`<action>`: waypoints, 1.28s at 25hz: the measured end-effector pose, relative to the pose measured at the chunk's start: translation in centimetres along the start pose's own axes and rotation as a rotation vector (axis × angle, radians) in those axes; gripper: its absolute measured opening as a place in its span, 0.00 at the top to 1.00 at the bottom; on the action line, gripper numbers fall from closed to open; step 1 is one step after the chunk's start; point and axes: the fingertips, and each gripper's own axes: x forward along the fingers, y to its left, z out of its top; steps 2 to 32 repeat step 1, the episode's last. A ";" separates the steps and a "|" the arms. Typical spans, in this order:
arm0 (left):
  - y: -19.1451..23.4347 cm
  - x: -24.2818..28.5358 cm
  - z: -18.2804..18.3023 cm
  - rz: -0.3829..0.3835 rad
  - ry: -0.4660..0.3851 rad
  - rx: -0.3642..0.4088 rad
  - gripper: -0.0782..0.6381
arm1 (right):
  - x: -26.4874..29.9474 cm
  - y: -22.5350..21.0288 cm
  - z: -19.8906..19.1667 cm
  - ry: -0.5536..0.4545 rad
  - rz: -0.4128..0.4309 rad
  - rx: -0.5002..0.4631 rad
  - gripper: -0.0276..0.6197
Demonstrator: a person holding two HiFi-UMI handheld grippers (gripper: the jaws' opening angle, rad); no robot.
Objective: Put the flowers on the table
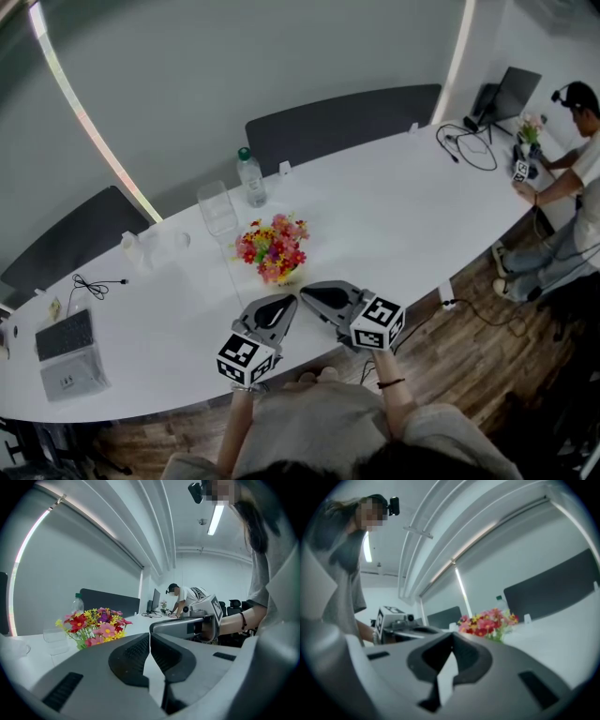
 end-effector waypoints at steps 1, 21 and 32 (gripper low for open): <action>0.0 0.0 0.1 0.000 -0.002 -0.001 0.85 | 0.0 0.0 -0.1 0.002 0.001 0.000 0.92; 0.0 0.0 0.1 0.000 -0.002 -0.001 0.85 | 0.0 0.0 -0.1 0.002 0.001 0.000 0.92; 0.0 0.0 0.1 0.000 -0.002 -0.001 0.85 | 0.0 0.0 -0.1 0.002 0.001 0.000 0.92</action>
